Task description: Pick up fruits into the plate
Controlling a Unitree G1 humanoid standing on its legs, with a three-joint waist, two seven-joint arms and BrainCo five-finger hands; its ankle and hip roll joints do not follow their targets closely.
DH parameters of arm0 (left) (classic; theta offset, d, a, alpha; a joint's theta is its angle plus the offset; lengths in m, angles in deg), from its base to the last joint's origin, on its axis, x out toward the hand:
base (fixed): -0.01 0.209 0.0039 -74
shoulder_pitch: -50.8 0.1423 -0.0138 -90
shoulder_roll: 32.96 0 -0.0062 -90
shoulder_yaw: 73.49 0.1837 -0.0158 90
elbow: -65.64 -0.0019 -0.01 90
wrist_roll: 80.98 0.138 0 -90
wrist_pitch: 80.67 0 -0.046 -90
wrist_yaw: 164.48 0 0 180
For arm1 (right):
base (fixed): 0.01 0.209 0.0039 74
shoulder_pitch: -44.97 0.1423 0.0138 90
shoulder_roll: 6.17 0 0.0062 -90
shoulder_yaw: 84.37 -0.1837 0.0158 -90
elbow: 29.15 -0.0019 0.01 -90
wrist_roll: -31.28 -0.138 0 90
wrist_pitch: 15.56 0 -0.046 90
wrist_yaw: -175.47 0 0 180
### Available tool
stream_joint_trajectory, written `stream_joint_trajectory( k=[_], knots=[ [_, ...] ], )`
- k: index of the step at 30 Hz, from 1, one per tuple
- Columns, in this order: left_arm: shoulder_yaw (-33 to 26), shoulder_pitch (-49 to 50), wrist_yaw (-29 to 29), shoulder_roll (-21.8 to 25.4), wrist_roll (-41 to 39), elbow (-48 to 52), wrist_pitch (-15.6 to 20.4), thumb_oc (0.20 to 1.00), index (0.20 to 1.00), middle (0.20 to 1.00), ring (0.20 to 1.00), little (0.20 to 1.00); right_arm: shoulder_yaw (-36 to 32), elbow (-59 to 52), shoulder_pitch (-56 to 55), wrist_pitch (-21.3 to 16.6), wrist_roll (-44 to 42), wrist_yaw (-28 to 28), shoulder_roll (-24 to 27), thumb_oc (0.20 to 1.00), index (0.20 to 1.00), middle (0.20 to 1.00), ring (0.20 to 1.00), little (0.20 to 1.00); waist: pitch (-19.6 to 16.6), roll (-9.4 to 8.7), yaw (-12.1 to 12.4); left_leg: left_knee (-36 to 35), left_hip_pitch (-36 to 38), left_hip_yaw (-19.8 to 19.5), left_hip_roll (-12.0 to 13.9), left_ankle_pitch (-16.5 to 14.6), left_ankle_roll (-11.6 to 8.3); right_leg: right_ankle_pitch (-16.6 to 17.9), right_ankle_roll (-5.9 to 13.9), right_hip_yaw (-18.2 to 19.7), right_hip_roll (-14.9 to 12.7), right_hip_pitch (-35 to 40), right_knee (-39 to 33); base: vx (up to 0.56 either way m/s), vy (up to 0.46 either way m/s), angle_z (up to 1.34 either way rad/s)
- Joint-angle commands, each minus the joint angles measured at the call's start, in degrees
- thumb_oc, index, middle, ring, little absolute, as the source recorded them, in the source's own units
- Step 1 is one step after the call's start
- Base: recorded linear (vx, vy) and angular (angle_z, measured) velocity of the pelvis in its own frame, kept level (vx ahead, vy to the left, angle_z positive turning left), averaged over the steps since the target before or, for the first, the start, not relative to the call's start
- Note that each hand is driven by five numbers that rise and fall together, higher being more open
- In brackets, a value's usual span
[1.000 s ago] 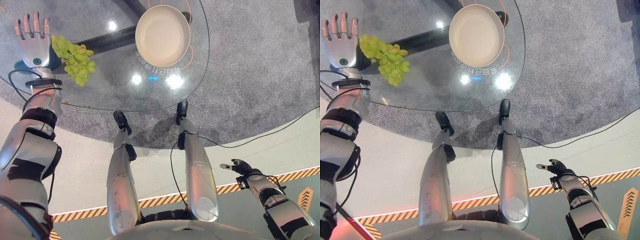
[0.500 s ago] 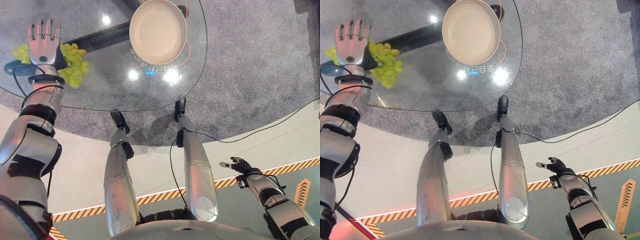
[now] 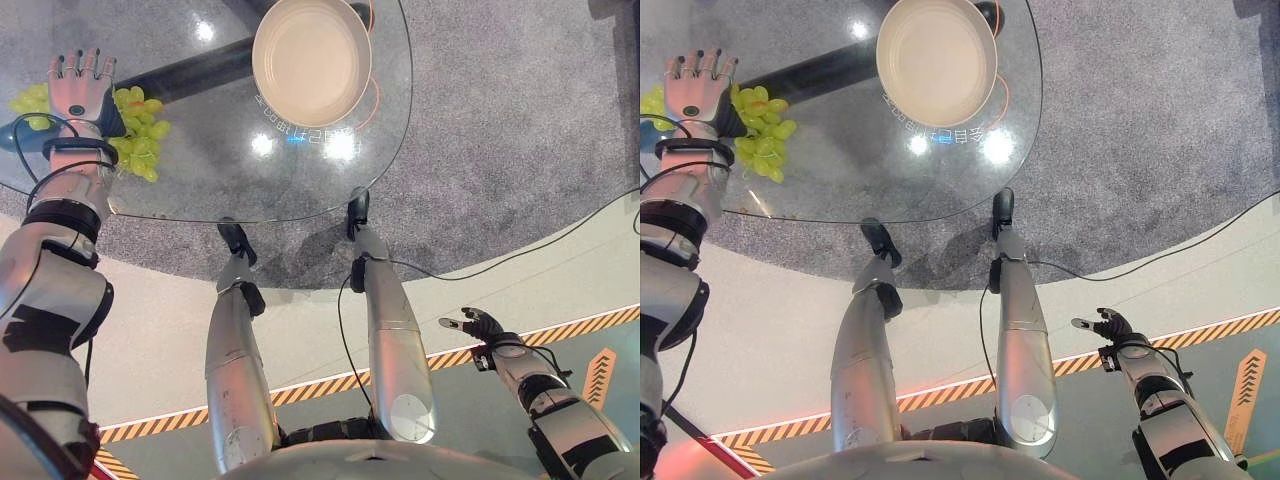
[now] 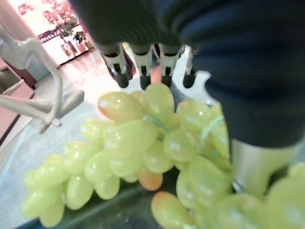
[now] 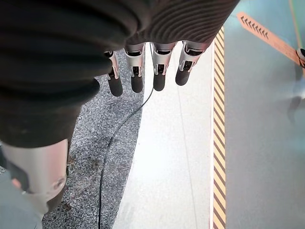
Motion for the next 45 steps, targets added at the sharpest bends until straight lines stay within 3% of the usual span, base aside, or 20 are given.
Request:
stream_joint_trajectory(
  k=[1,3,6,13,20,24,25,26,27,38,45],
  knots=[
    [1.45,2.42,7.02,4.12,-2.87,-3.48,1.93,1.0,1.0,1.0,1.0,1.0,-1.08,-2.39,-7.7,0.63,-0.41,0.12,3.9,1.0,1.0,1.0,1.0,1.0,-1.01,-1.79,-0.2,7.01,-2.69,0.45,-5.23,-8.12,0.9,-2.92,-0.33,0.43,5.01,-0.25,1.8,0.0,0.0,0.0],
    [2.45,3.77,12.88,4.61,-4.43,-1.76,3.26,1.0,1.0,1.0,1.0,1.0,-1.46,-3.82,-8.22,1.42,-0.19,-0.01,4.19,1.0,1.0,1.0,1.0,1.0,-1.01,-1.19,-0.07,6.87,-2.23,0.46,-5.62,-8.31,0.99,-2.86,-0.13,0.44,4.81,-0.09,1.81,0.0,0.0,0.0],
    [3.6,4.32,17.06,5.43,-4.14,-0.44,4.86,1.0,1.0,1.0,1.0,1.0,-1.7,-4.73,-8.45,1.97,-0.27,0.0,4.62,1.0,1.0,1.0,1.0,1.0,-1.01,-0.62,-0.03,6.89,-1.86,0.64,-5.8,-8.42,1.07,-2.99,-0.06,0.37,4.54,0.18,1.8,0.0,0.0,0.0],
    [8.31,5.15,26.28,8.91,1.16,2.36,3.16,1.0,1.0,1.0,1.0,1.0,-2.64,-5.53,-8.93,2.88,0.49,-0.76,6.55,1.0,1.0,1.0,1.0,1.0,-1.01,1.42,-0.07,7.44,-1.06,1.21,-6.03,-8.78,1.03,-3.16,0.04,0.43,3.41,0.59,1.95,0.02,0.031,0.01],
    [10.08,5.58,29.64,10.41,5.24,4.18,2.26,1.0,1.0,1.0,1.0,1.0,-3.19,-5.43,-9.01,2.74,0.45,-0.75,7.2,1.0,1.0,1.0,1.0,1.0,-1.01,2.12,0.21,7.43,-0.43,1.32,-6.21,-8.94,1.19,-3.5,-0.03,0.2,3.23,1.27,1.96,0.0,0.003,0.01],
    [10.09,6.05,30.25,10.44,4.95,4.34,-1.46,1.0,1.0,1.0,1.0,1.0,-3.32,-5.71,-8.92,2.91,0.27,-0.46,7.3,1.0,1.0,1.0,1.0,1.0,-1.01,2.12,0.29,7.53,-0.75,1.15,-6.3,-8.78,1.28,-3.5,-0.17,0.28,3.56,1.0,2.11,0.0,0.0,0.0],
    [9.87,6.29,30.54,10.35,4.93,3.98,-2.37,0.787,0.787,0.787,0.787,0.787,-3.28,-5.63,-8.87,2.79,0.19,-0.41,7.4,1.0,1.0,1.0,1.0,1.0,-1.01,2.09,0.29,7.49,-0.82,1.08,-6.25,-8.72,1.27,-3.57,-0.23,0.31,3.63,0.92,2.17,0.0,0.0,0.0],
    [9.68,6.56,30.0,10.21,4.5,3.93,-3.66,0.297,0.297,0.297,0.297,0.297,-3.31,-5.59,-8.8,2.69,0.08,-0.35,7.47,1.0,1.0,1.0,1.0,1.0,-1.01,2.04,0.31,7.41,-0.9,0.96,-6.31,-8.65,1.24,-3.52,-0.27,0.4,3.77,0.86,2.11,0.0,0.0,0.0],
    [8.92,7.19,28.94,10.15,4.8,3.98,-4.44,0.2,0.2,0.2,0.2,0.2,-3.33,-5.88,-8.85,2.81,-0.17,-0.14,7.4,1.0,1.0,1.0,1.0,1.0,-1.01,1.92,0.43,7.22,-0.92,0.86,-6.32,-8.49,1.25,-3.51,-0.32,0.41,3.91,0.89,2.06,0.0,0.0,0.0],
    [1.2,9.62,7.95,7.4,8.71,-1.79,-11.81,0.2,0.2,0.2,0.2,0.2,-2.54,-6.36,-8.63,1.5,-1.85,0.8,5.74,1.0,1.0,1.0,1.0,1.0,-1.01,-0.47,0.78,5.62,-0.93,0.23,-6.05,-7.28,1.15,-3.14,-0.55,0.08,5.29,1.28,1.29,-0.01,-0.04,0.0],
    [-2.64,9.88,-1.26,6.07,4.15,-3.54,-10.74,0.2,0.2,0.2,0.2,0.2,-1.95,-6.39,-8.28,0.26,-2.7,2.27,5.11,1.0,1.0,1.0,1.0,1.0,-1.01,-1.24,0.88,4.64,-0.64,-0.03,-6.08,-6.75,0.94,-2.85,-0.64,0.11,5.72,1.55,0.72,0.0,0.0,0.0]
  ],
)
